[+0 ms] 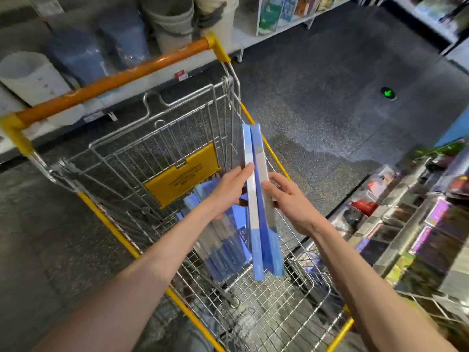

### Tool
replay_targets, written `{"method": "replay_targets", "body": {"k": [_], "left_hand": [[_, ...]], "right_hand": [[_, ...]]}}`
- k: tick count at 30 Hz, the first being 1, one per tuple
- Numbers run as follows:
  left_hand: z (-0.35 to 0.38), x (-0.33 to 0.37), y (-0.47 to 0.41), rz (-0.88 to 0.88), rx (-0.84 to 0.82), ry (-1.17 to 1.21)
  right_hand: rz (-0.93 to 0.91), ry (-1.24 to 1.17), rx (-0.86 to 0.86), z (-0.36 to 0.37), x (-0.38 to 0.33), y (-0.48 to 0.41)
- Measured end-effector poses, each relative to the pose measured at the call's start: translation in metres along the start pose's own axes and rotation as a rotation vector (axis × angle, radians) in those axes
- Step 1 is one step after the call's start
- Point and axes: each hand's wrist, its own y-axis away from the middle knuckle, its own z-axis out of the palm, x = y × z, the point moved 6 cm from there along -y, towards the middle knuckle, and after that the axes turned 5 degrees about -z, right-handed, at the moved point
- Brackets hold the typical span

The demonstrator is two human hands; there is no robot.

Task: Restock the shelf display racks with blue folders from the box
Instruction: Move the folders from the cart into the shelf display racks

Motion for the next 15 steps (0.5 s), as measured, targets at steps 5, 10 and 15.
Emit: {"method": "replay_targets", "body": {"k": [5, 10, 15], "left_hand": [[0.0, 0.001, -0.007, -0.001, -0.05, 0.0], [0.005, 0.008, 0.002, -0.023, -0.082, 0.125], [0.02, 0.02, 0.012, -0.044, -0.191, 0.241]], "right_hand": [[0.022, -0.004, 0.032, 0.002, 0.005, -0.002], [0.024, -0.023, 0.1, 0.006, 0.003, 0.0], [-0.091, 0.269, 0.253, -0.002, -0.022, 0.009]]}}
